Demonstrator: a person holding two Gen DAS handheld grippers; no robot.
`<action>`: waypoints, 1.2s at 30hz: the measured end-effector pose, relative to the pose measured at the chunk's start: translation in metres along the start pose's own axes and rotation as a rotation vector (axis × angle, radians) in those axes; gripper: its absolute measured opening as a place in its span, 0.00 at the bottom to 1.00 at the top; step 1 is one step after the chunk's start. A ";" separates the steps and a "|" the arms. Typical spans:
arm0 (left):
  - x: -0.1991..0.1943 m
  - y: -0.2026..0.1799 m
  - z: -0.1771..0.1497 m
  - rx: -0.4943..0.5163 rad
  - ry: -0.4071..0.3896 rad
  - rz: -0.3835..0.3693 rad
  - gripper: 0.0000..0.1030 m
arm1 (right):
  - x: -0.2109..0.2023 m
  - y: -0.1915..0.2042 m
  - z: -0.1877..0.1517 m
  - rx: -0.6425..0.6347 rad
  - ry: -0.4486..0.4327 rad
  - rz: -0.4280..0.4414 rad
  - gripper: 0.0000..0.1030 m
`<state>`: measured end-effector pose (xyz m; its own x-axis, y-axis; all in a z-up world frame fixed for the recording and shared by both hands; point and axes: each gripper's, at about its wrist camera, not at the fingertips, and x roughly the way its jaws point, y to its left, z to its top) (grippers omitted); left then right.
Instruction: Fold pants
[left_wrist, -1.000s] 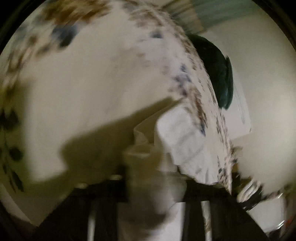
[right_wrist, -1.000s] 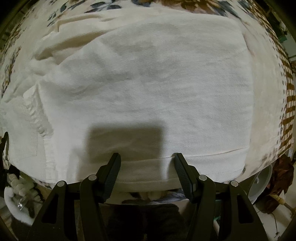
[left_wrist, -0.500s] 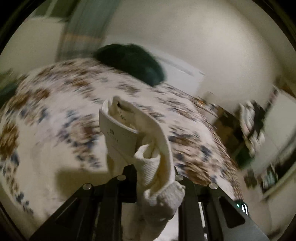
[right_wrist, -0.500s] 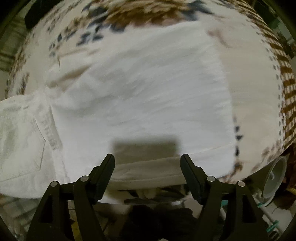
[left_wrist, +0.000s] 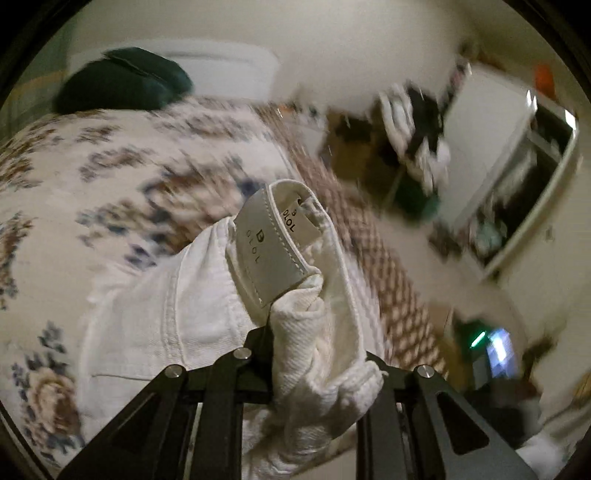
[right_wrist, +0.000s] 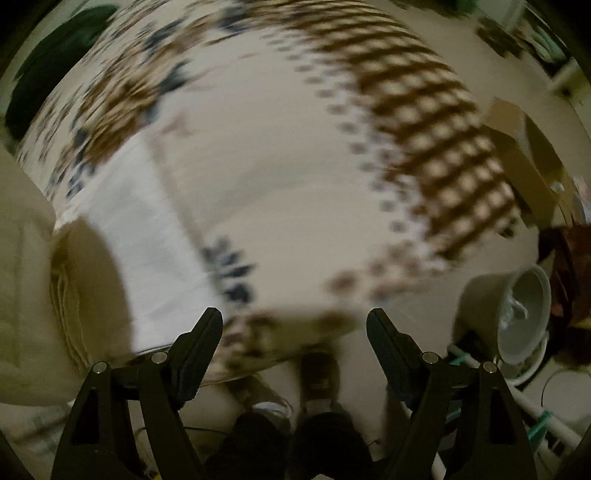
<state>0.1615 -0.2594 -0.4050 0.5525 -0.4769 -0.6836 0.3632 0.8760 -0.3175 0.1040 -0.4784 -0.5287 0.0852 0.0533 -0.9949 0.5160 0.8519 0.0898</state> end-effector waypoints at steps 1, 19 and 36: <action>0.019 -0.009 -0.006 0.019 0.065 0.008 0.16 | 0.001 -0.019 -0.002 0.016 -0.001 -0.002 0.80; -0.010 0.087 0.013 -0.219 0.201 0.190 1.00 | -0.001 -0.048 0.053 -0.001 0.002 0.444 0.86; 0.020 0.200 0.024 -0.333 0.260 0.347 1.00 | 0.000 0.049 0.087 -0.123 -0.032 0.524 0.10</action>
<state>0.2631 -0.0952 -0.4660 0.3787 -0.1592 -0.9117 -0.0876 0.9745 -0.2066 0.2034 -0.4814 -0.5202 0.3317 0.4728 -0.8164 0.2943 0.7703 0.5657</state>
